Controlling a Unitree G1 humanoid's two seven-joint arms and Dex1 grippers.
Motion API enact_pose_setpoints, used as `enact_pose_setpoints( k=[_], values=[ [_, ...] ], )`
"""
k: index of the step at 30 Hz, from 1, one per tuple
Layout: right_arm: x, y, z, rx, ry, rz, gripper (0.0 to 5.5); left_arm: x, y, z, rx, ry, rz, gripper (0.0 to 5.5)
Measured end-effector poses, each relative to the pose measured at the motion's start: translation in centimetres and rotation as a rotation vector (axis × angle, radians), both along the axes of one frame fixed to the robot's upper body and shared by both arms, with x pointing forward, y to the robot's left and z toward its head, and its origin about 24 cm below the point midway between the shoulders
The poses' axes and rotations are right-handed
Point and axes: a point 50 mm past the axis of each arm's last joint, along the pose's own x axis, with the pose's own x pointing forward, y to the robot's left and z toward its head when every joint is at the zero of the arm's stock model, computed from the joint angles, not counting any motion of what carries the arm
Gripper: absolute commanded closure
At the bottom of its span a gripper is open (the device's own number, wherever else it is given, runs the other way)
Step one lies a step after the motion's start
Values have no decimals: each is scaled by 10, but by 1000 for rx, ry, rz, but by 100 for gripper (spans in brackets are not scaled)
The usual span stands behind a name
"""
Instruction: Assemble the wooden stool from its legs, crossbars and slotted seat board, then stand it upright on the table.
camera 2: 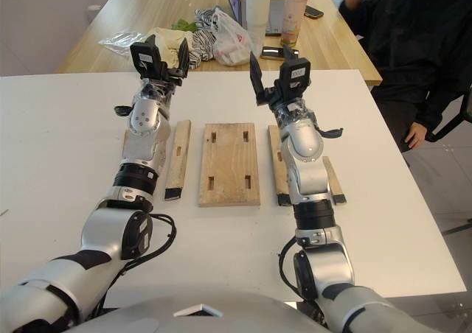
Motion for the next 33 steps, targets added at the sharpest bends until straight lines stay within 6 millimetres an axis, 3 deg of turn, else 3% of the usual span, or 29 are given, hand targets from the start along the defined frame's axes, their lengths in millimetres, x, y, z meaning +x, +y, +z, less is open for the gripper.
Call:
enact_pose_setpoints(
  k=[33],
  values=[
    [1,0,-1,-10,5,6,198,-1,-1,-2,-5,5,3,189]
  ],
)
